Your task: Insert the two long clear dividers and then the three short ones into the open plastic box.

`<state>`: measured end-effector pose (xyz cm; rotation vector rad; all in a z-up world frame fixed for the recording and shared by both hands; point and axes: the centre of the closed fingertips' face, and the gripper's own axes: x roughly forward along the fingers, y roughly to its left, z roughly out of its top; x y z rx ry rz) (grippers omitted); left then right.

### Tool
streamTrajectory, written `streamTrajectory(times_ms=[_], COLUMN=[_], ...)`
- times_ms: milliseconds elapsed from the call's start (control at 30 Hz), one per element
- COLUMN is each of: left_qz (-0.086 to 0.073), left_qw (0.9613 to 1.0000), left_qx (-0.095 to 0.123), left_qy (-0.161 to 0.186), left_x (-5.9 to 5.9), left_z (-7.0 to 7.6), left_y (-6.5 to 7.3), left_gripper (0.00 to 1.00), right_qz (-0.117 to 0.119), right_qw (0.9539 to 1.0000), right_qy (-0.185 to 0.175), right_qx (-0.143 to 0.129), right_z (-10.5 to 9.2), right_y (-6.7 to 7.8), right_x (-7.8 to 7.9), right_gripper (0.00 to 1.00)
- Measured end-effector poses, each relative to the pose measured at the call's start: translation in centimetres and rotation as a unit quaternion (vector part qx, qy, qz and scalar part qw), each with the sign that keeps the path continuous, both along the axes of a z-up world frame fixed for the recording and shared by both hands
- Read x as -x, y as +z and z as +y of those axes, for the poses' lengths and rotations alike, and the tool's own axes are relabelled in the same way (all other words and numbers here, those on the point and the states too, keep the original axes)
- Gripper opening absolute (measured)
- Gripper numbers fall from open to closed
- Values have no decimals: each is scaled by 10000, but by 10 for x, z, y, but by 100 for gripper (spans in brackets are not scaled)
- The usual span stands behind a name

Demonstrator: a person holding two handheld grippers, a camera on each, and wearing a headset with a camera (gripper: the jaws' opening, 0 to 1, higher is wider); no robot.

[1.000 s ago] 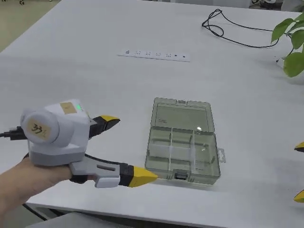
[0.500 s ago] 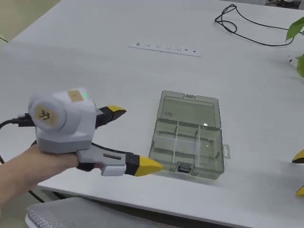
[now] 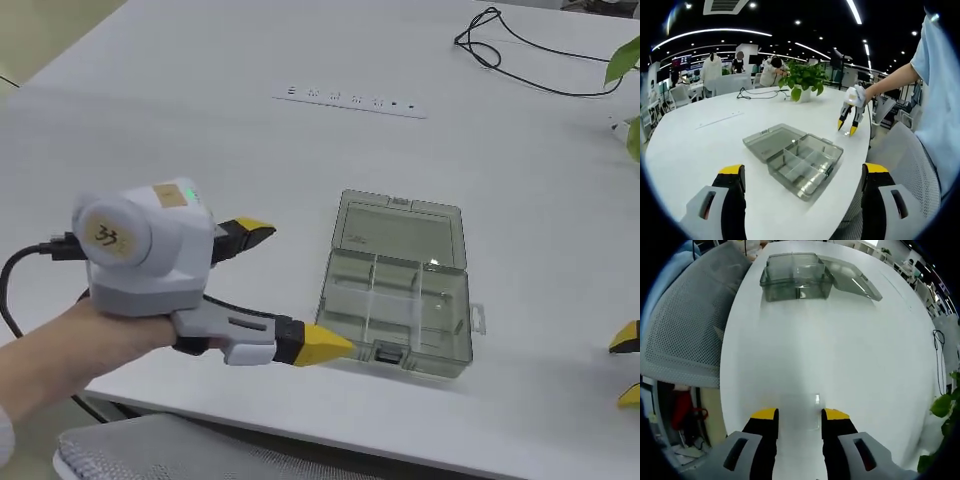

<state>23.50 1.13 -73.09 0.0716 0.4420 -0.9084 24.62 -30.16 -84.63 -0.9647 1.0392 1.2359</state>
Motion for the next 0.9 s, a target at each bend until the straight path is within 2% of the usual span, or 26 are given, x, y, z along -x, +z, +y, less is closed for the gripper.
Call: streamTrajectory(times_ms=[433,900], left_qz=[28,130], left_qw=[10000,9999], left_qx=[37,18], left_qy=[-13,-72], left_x=[-3,-2], left_z=[-3,-4], left_y=[0,-2], left_gripper=[97,97], right_qz=[-4,-42], right_qw=[9999,9996], right_qy=[-83,-280], right_qx=[73,93], right_z=[-1,-4], right_y=[1,4], right_x=[-1,-6], right_gripper=[33,32])
